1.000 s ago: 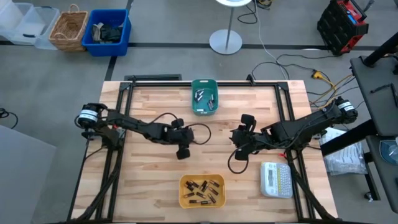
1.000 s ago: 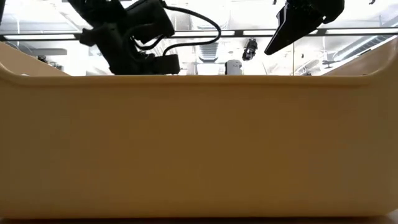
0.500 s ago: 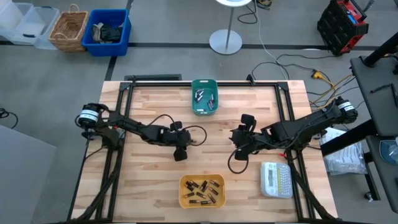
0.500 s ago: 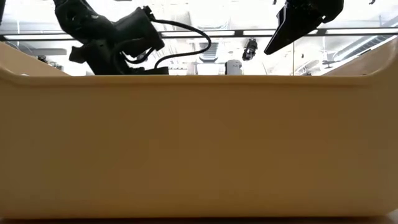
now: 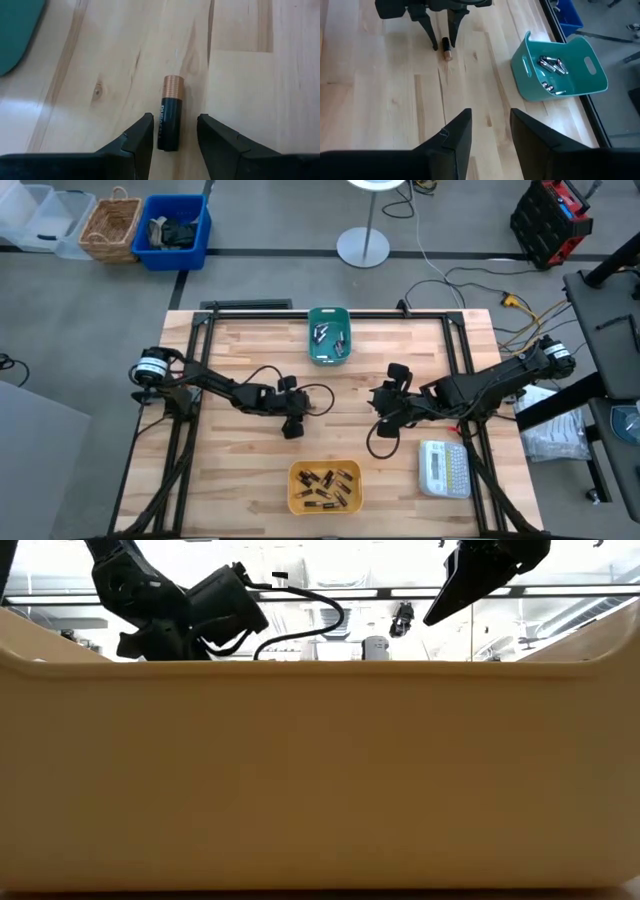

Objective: Sort batteries
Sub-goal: Put the black battery into the yellow bin

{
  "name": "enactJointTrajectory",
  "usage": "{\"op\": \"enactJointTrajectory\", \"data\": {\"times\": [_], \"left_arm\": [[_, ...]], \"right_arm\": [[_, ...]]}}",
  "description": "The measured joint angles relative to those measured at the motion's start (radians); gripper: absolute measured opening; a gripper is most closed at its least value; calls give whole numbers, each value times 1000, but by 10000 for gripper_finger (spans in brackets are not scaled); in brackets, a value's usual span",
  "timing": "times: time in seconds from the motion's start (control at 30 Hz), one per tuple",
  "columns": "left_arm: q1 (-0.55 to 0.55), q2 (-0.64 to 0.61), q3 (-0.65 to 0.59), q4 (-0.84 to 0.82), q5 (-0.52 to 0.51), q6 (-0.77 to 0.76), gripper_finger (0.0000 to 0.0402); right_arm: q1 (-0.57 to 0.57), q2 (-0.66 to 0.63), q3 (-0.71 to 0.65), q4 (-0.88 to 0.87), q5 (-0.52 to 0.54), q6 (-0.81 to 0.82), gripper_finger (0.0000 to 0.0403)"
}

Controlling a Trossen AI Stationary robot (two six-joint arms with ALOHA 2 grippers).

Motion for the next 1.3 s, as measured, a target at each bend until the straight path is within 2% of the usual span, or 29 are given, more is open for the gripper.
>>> {"op": "enactJointTrajectory", "data": {"times": [0.2, 0.5, 0.73, 0.93, 1.13, 1.3], "left_arm": [[0, -9, -3, 1, 8, 10, 123], [1, -10, -31, 18, 30, -32, 23], [1, -28, -35, 15, 30, -37, 23], [-2, -126, -45, -24, 13, 0, 23], [-33, -289, -47, -20, -63, 60, 23], [-131, -407, -52, 47, -204, 91, 23]], "right_arm": [[0, 0, 0, 2, 0, 0, 136], [0, 0, 0, 2, 0, 0, 122], [0, 0, 0, 2, 0, 11, 110], [0, 0, -1, 14, 0, 19, 113], [0, 0, -1, 118, 0, -21, 127], [0, 17, -9, 284, -19, -119, 139]]}}
